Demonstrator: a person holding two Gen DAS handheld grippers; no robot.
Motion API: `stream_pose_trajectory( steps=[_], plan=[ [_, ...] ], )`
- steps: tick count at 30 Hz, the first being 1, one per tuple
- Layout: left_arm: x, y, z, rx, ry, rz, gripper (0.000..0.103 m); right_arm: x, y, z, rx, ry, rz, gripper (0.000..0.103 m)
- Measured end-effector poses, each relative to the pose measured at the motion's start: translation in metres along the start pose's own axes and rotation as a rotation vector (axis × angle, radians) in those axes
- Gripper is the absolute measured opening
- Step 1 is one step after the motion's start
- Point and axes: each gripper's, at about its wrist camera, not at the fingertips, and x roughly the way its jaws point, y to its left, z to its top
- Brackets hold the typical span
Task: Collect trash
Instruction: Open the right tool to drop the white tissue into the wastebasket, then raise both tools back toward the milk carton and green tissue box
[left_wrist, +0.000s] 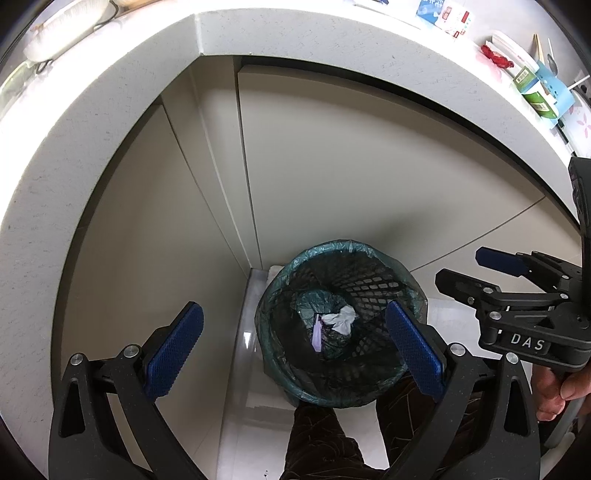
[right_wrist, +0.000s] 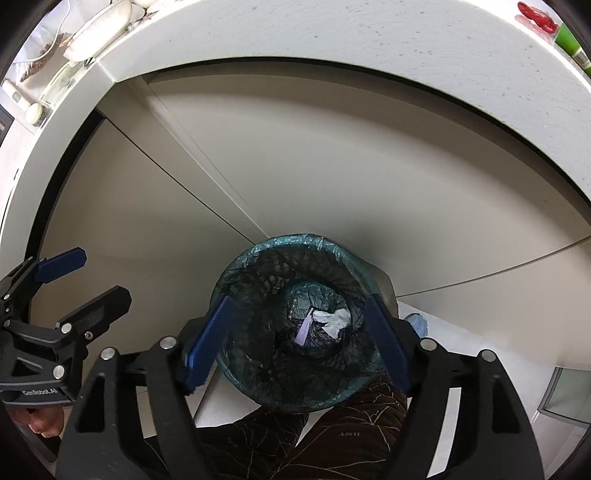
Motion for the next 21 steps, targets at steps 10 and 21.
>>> stream_pose_trajectory(
  steps=[10, 21],
  plan=[
    [-0.008, -0.001, 0.005, 0.003, -0.027, 0.004, 0.097, -0.020, -0.011, 0.003, 0.026, -0.032, -0.059, 0.093],
    [-0.056, -0.010, 0.040, -0.002, -0.082, -0.031, 0.097, -0.103, -0.034, 0.017, 0.072, -0.153, -0.107, 0.095]
  ],
)
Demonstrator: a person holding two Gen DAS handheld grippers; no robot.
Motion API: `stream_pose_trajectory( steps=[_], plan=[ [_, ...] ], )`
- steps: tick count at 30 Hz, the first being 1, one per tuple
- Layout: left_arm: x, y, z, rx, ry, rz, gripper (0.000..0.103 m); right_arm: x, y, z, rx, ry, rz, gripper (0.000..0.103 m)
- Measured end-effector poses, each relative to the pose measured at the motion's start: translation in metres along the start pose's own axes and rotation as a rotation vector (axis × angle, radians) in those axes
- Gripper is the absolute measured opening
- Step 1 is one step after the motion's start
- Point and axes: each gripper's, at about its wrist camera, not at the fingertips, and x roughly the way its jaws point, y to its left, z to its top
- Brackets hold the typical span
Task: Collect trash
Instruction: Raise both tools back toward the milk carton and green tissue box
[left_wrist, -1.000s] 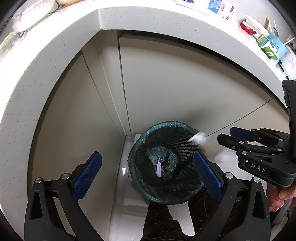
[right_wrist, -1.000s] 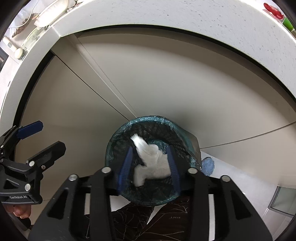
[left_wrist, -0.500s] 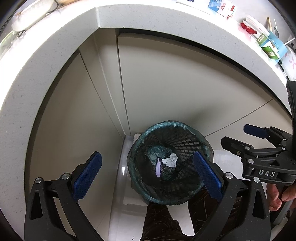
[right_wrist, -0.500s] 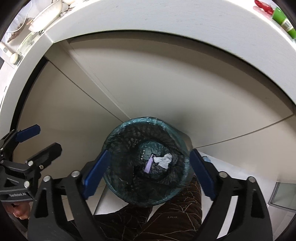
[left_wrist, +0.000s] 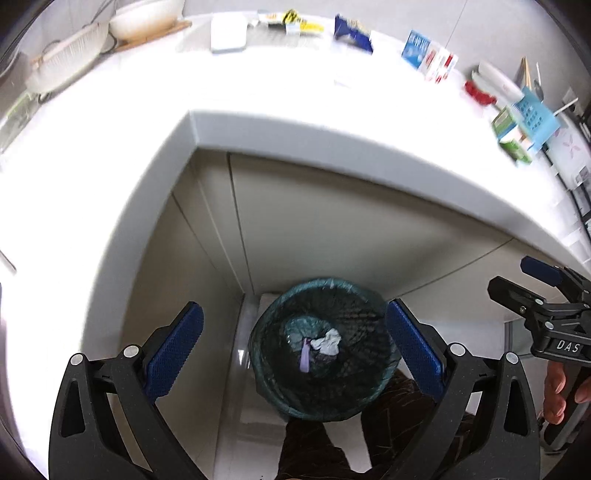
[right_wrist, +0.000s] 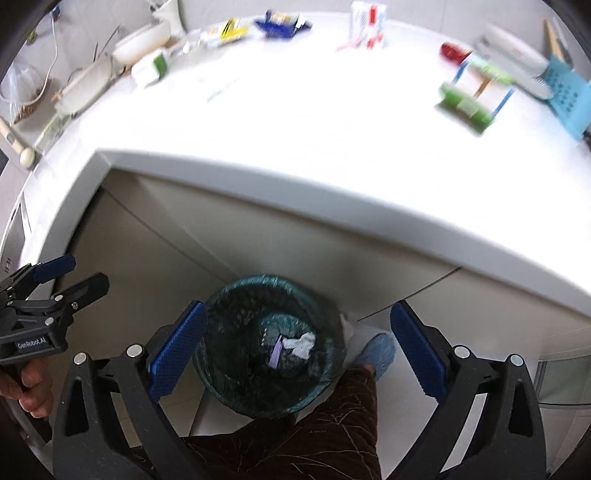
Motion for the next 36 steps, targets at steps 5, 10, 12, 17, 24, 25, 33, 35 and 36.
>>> stream_pose_trajectory(
  steps=[5, 10, 12, 17, 24, 25, 33, 35, 36],
  plan=[
    [-0.027, -0.011, 0.020, 0.012, -0.034, -0.008, 0.097, -0.041, -0.014, 0.019, 0.044, -0.052, -0.020, 0.095],
    [-0.051, -0.019, 0.039, 0.012, -0.068, -0.013, 0.097, -0.082, -0.029, 0.040, 0.086, -0.105, -0.035, 0.095],
    [-0.062, -0.021, 0.049, 0.010, -0.081, -0.012, 0.097, -0.095, -0.036, 0.048, 0.103, -0.116, -0.040, 0.095],
    [-0.079, -0.023, 0.074, -0.006, -0.106, 0.003, 0.097, -0.119, -0.052, 0.067, 0.121, -0.147, -0.068, 0.095],
    [-0.093, -0.029, 0.110, -0.028, -0.135, 0.024, 0.097, -0.134, -0.070, 0.093, 0.145, -0.171, -0.085, 0.095],
    [-0.096, -0.030, 0.115, -0.026, -0.140, 0.028, 0.097, -0.135, -0.073, 0.097, 0.149, -0.172, -0.090, 0.095],
    [-0.101, -0.054, 0.164, -0.002, -0.153, 0.032, 0.097, -0.139, -0.104, 0.133, 0.209, -0.155, -0.113, 0.095],
    [-0.099, -0.061, 0.175, 0.002, -0.153, 0.030, 0.097, -0.137, -0.112, 0.141, 0.220, -0.147, -0.119, 0.095],
    [-0.097, -0.066, 0.181, 0.005, -0.151, 0.029, 0.097, -0.136, -0.115, 0.145, 0.223, -0.143, -0.123, 0.095]
  ],
)
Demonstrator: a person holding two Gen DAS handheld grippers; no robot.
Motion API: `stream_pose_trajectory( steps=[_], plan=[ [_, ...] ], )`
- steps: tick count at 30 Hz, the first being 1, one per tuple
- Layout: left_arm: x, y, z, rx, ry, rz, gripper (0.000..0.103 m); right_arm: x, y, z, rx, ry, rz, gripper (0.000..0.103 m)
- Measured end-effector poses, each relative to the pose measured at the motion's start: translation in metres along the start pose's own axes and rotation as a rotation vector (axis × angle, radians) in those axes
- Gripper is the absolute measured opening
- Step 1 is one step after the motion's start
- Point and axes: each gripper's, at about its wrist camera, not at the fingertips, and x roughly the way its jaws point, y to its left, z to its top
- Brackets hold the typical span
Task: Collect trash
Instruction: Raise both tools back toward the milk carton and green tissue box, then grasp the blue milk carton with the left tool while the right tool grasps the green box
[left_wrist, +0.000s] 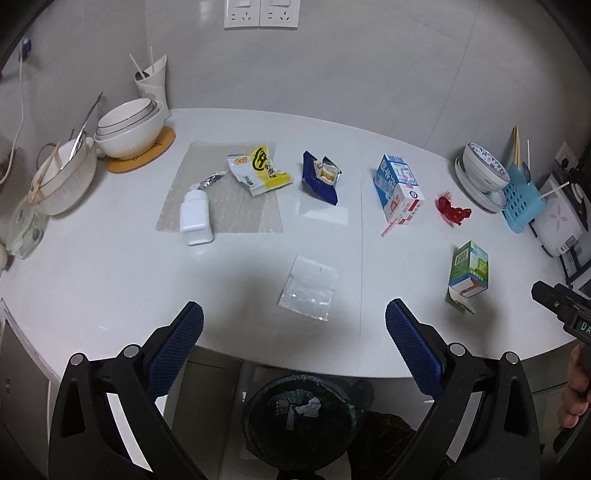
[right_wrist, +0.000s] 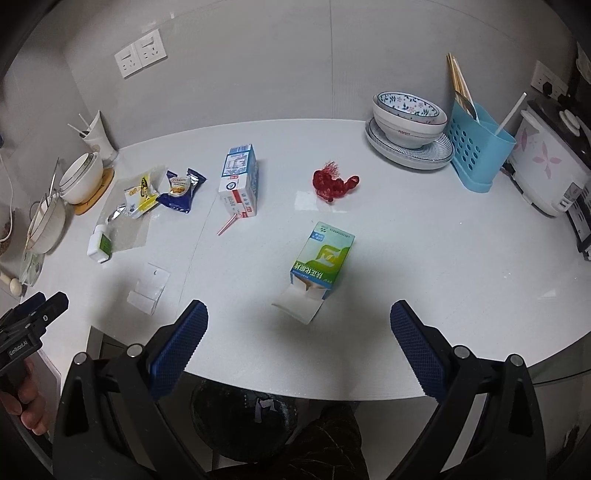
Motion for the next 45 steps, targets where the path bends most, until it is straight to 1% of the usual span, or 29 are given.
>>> stream_pose_trajectory(
  steps=[4, 10, 15, 18, 22, 26, 33, 37, 41, 42, 43, 44, 45],
  plan=[
    [0.012, -0.019, 0.021, 0.005, 0.009, -0.015, 0.097, 0.012, -0.008, 0.013, 0.023, 0.034, -0.013, 0.095],
    [0.039, -0.060, 0.057, 0.038, 0.024, -0.033, 0.097, 0.039, -0.021, 0.028, 0.062, 0.097, -0.035, 0.092],
    [0.070, -0.093, 0.085, 0.059, 0.044, -0.043, 0.097, 0.064, -0.029, 0.039, 0.096, 0.145, -0.044, 0.092],
    [0.092, -0.112, 0.101, 0.066, 0.063, -0.056, 0.097, 0.080, -0.033, 0.045, 0.113, 0.179, -0.044, 0.089],
    [0.121, -0.134, 0.124, 0.087, 0.078, -0.051, 0.097, 0.097, -0.035, 0.054, 0.122, 0.204, -0.036, 0.088],
    [0.150, -0.147, 0.143, 0.083, 0.103, -0.037, 0.097, 0.115, -0.037, 0.062, 0.121, 0.234, -0.043, 0.088],
    [0.198, -0.164, 0.157, 0.098, 0.168, 0.004, 0.096, 0.143, -0.039, 0.071, 0.160, 0.304, -0.021, 0.083],
    [0.217, -0.170, 0.160, 0.099, 0.197, 0.020, 0.095, 0.159, -0.037, 0.069, 0.180, 0.354, -0.018, 0.077],
    [0.234, -0.176, 0.160, 0.111, 0.227, 0.042, 0.083, 0.175, -0.033, 0.065, 0.195, 0.408, -0.028, 0.068],
    [0.237, -0.178, 0.160, 0.118, 0.231, 0.049, 0.077, 0.180, -0.032, 0.064, 0.201, 0.424, -0.031, 0.066],
    [0.240, -0.179, 0.160, 0.121, 0.236, 0.051, 0.074, 0.184, -0.031, 0.063, 0.203, 0.435, -0.032, 0.062],
    [0.243, -0.180, 0.159, 0.125, 0.244, 0.057, 0.069, 0.187, -0.029, 0.062, 0.203, 0.448, -0.034, 0.057],
    [0.245, -0.182, 0.159, 0.125, 0.251, 0.056, 0.061, 0.190, -0.028, 0.061, 0.203, 0.457, -0.037, 0.055]
  ],
)
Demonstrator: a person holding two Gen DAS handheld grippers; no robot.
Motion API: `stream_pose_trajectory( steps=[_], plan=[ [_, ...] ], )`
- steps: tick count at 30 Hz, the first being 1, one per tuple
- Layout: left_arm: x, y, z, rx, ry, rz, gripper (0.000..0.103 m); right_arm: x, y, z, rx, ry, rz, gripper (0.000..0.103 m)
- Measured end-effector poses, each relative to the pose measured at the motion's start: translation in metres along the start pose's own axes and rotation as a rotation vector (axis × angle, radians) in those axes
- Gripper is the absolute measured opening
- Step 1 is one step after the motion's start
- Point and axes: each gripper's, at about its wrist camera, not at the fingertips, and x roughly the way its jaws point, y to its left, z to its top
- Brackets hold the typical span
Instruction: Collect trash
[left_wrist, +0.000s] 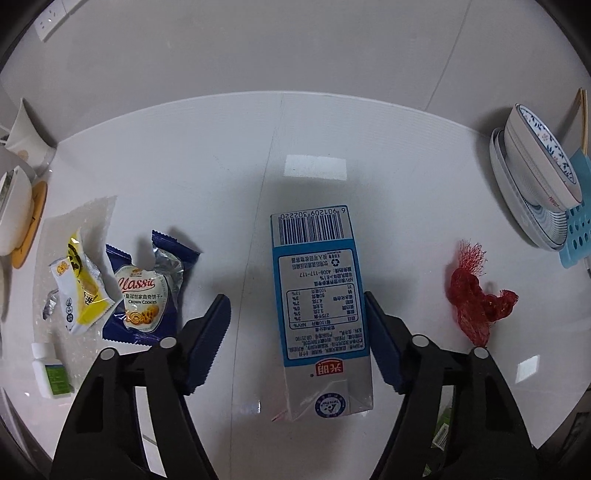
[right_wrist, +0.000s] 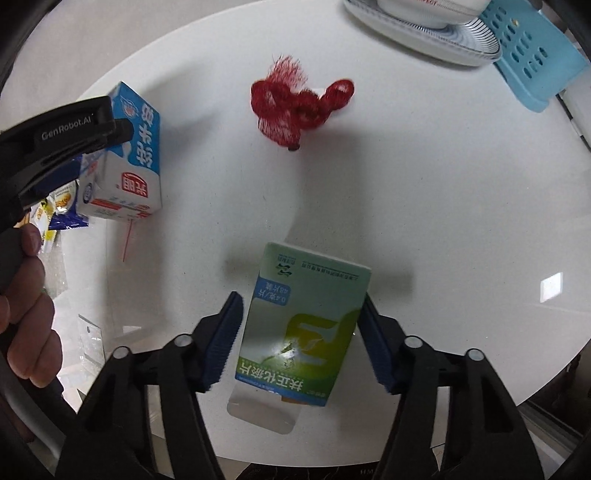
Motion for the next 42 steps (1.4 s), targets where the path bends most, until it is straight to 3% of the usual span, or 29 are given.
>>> stream_pose_trajectory(
  steps=[3, 14, 27, 42],
  plan=[
    [0.007, -0.005, 0.002, 0.020, 0.021, 0.013, 0.040, 0.005, 0.004, 0.001, 0.005, 0.008, -0.004, 0.048],
    [-0.026, 0.008, -0.006, 0.002, -0.053, 0.006, 0.040, -0.018, 0.004, -0.001, -0.016, -0.079, 0.006, 0.047],
    [-0.082, 0.042, -0.049, -0.045, -0.113, -0.052, 0.039, -0.068, -0.007, -0.020, -0.083, -0.234, 0.002, 0.047],
    [-0.138, 0.071, -0.110, -0.042, -0.175, -0.051, 0.039, -0.112, -0.001, -0.061, -0.147, -0.343, 0.014, 0.047]
  ],
)
